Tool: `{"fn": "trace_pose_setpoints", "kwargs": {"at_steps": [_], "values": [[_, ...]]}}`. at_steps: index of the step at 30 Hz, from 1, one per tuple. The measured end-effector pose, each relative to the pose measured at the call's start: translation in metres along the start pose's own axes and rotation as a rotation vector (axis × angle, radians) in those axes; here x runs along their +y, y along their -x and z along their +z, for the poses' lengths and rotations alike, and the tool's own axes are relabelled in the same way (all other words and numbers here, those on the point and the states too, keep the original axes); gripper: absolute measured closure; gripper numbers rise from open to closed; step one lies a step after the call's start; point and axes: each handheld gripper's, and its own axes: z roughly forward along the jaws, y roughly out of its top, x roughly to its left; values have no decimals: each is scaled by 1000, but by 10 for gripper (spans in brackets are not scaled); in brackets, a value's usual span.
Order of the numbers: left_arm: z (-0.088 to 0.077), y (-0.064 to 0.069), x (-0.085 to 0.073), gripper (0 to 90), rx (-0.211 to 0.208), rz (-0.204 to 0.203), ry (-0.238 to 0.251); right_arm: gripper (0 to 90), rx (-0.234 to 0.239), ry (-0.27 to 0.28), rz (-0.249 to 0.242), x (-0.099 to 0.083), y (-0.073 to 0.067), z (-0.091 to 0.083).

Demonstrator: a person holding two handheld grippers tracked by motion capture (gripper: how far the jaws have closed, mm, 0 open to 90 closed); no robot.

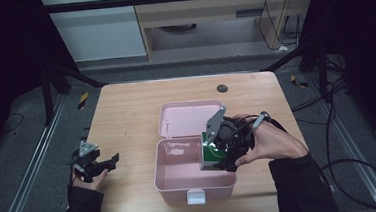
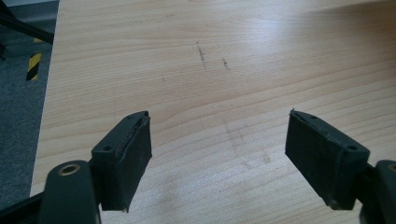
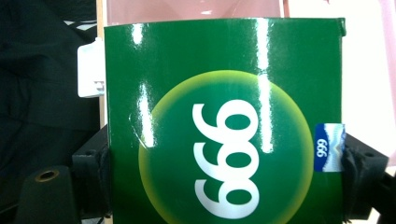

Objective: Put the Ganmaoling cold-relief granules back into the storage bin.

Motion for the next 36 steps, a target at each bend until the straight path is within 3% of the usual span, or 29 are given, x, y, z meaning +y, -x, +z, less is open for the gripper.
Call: {"fn": "trace_pose_setpoints", "kwargs": {"at_steps": [17,36], "values": [[-1,0,0,222,0,0,2,159,5,-30,-29,3,-1,18],[0,-1,0,221,1,1,0,158,40,-46,-7,-10,2,44]]}}
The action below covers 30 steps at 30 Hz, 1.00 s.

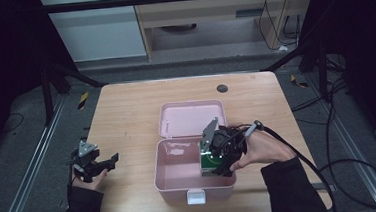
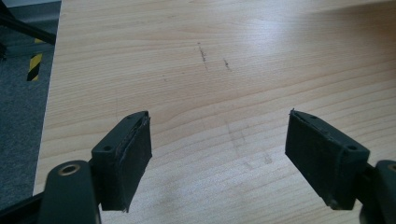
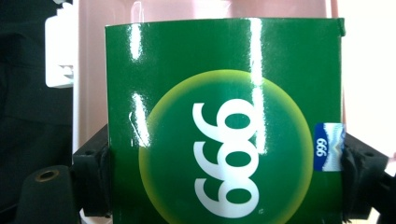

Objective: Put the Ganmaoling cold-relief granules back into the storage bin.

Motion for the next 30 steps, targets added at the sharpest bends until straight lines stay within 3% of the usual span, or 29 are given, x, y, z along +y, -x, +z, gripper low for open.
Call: {"fn": "trace_pose_setpoints", "kwargs": {"at_steps": [30], "values": [[0,0,0,222,0,1,0,155,32,-16,5,-11,0,35]]}}
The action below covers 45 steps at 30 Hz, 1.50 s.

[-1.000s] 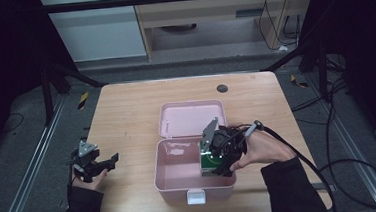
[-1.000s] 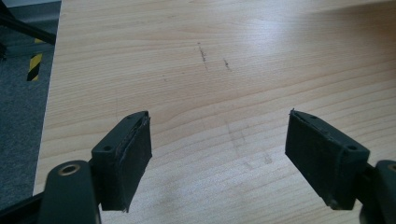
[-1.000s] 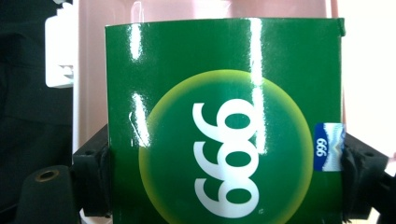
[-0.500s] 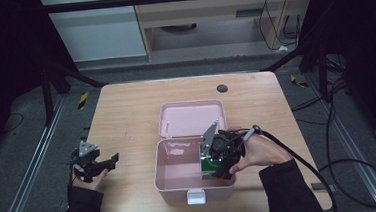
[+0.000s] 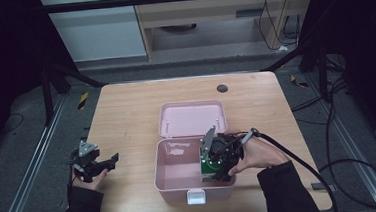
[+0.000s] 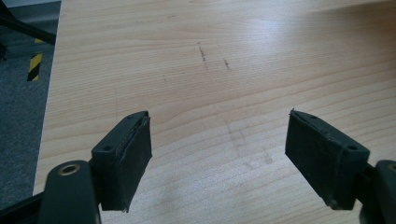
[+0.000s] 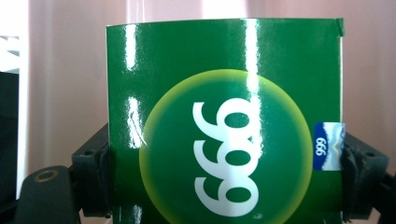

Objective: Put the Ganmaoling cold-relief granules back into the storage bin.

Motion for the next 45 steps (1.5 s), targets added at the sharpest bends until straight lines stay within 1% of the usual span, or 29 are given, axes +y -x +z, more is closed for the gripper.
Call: {"fn": "trace_pose_setpoints", "kwargs": {"at_steps": [6,11,16,18,20,21,22,23,27,28,29,30,31,33,35,40,41,43,45], "values": [[0,0,0,221,0,0,0,154,7,-2,-7,1,0,4],[0,0,0,221,1,-3,3,153,10,-17,-5,0,0,7],[0,0,0,221,1,-2,3,150,20,-20,0,-2,1,11],[0,0,0,221,0,-3,2,145,18,-31,2,-4,1,13],[0,0,0,221,0,1,-1,137,22,-31,3,-5,0,15],[0,0,0,221,1,1,1,121,22,-34,2,-5,0,15],[0,0,0,221,1,0,2,106,16,-31,3,-5,0,15],[0,0,0,221,1,1,1,106,17,-21,10,-5,0,13],[0,0,0,221,1,1,0,96,0,15,18,-6,1,4],[0,0,0,221,1,1,0,94,-10,27,18,-6,1,1],[0,0,0,221,1,1,-1,94,-20,51,26,-7,1,-4],[0,0,0,222,1,1,-1,94,-20,51,26,-7,1,-4],[0,0,0,222,0,1,0,93,-31,69,30,-7,1,-8],[0,0,0,225,0,2,1,93,-57,90,49,-7,1,-16],[0,0,0,228,-1,0,3,93,-83,126,70,-9,2,-26],[0,1,0,251,-8,5,-2,94,-192,218,125,-18,1,-56],[0,1,0,256,-9,6,-3,94,-223,235,134,-22,0,-62],[0,2,0,265,-8,7,-4,93,-286,281,181,-31,1,-72],[0,2,0,274,-9,7,-5,94,-337,330,252,-42,4,-79]]}}
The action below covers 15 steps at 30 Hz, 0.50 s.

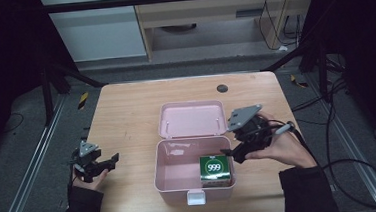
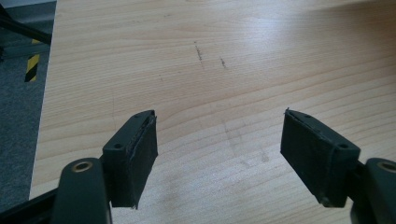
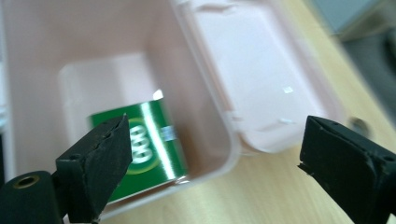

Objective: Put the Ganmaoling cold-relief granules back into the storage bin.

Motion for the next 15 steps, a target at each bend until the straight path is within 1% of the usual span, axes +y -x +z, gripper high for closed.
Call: {"fn": "trace_pose_setpoints", "kwargs": {"at_steps": [2,5,6,10,13,15], "values": [[0,0,0,285,1,0,-2,94,-44,44,74,-11,7,-7],[0,0,0,294,-1,-1,-3,94,-93,99,186,-31,17,-12],[0,0,0,296,-1,-3,-1,94,-108,110,220,-38,20,-13],[1,1,0,302,1,3,-5,85,-166,145,318,-63,26,-13],[1,1,0,306,1,6,-8,73,-214,174,384,-79,27,-8],[0,1,0,308,2,7,-8,72,-247,193,437,-91,28,-4]]}}
